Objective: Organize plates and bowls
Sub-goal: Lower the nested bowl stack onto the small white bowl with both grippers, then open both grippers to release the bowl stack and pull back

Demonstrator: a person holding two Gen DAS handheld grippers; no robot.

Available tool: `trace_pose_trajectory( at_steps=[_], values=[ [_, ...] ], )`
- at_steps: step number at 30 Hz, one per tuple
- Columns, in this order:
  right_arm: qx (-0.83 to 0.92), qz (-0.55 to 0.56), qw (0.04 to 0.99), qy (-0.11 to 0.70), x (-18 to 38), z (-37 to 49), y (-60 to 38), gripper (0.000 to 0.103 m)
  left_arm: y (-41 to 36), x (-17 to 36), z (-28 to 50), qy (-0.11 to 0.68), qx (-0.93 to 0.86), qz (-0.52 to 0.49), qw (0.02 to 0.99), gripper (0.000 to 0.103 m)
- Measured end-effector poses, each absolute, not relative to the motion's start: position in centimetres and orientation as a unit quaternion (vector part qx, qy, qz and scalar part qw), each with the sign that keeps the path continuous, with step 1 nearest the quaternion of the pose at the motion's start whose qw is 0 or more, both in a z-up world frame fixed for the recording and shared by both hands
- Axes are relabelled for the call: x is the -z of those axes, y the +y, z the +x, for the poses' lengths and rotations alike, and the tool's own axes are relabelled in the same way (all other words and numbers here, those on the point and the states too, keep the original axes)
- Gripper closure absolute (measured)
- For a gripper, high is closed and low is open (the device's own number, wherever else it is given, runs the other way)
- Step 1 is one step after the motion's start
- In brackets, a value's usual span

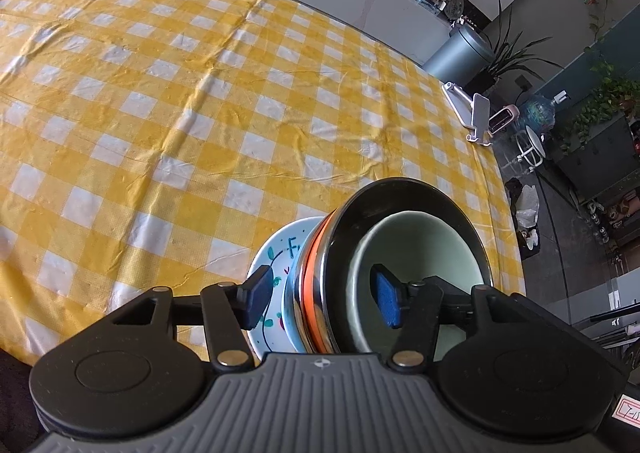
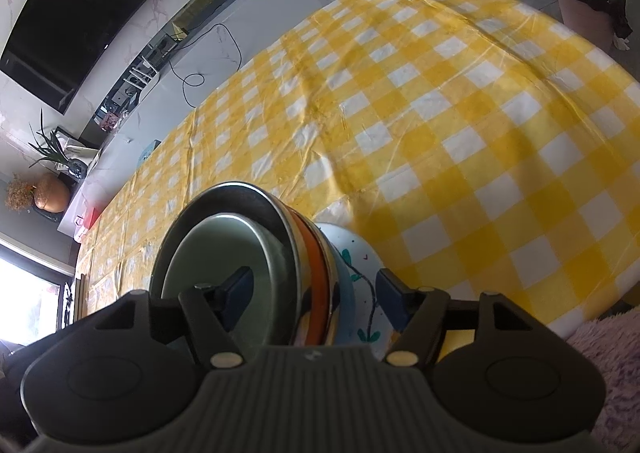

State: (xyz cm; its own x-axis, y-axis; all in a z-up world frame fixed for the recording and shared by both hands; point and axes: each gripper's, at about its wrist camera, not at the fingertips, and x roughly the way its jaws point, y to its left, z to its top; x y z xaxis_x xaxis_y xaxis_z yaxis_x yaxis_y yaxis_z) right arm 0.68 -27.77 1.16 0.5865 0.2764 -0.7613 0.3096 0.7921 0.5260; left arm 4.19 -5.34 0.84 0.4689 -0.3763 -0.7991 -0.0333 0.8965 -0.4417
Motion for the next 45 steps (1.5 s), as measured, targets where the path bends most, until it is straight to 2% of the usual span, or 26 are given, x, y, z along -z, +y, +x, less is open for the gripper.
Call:
trace_pose_trajectory(
  at_steps=[13,19,25,30,35,45],
  values=[
    [0.012,0.227,0.905,0.36,-7.9,-3.8,-27.1,0.029,-4.5,-8.4,-1.1,0.376,0.117,-0.102,0.913,0.038],
    [0.0,0.152,0.943,0.298,-11.3,-7.9,-25.5,0.029,-4.9,-11.2,-5.4,0.287,0.109,-0.002,0.952,0.038],
    [-0.014,0.071,0.969,0.237,-13.6,-12.4,-23.3,0.029,-5.0,-12.9,-8.9,0.233,0.098,0.071,0.965,0.024],
    [-0.021,0.049,0.978,0.2,-14.3,-15.4,-22.7,0.028,-5.2,-13.5,-12.0,0.201,0.11,0.103,0.968,0.015],
    [-0.01,0.036,0.985,0.166,-13.8,-18.5,-22.4,0.021,-5.7,-12.9,-14.3,0.174,0.111,0.116,0.972,0.015],
    [0.009,0.001,0.988,0.155,-9.9,-21.6,-21.4,0.021,-5.4,-8.8,-15.1,0.189,0.091,0.099,0.973,0.013]
  ],
)
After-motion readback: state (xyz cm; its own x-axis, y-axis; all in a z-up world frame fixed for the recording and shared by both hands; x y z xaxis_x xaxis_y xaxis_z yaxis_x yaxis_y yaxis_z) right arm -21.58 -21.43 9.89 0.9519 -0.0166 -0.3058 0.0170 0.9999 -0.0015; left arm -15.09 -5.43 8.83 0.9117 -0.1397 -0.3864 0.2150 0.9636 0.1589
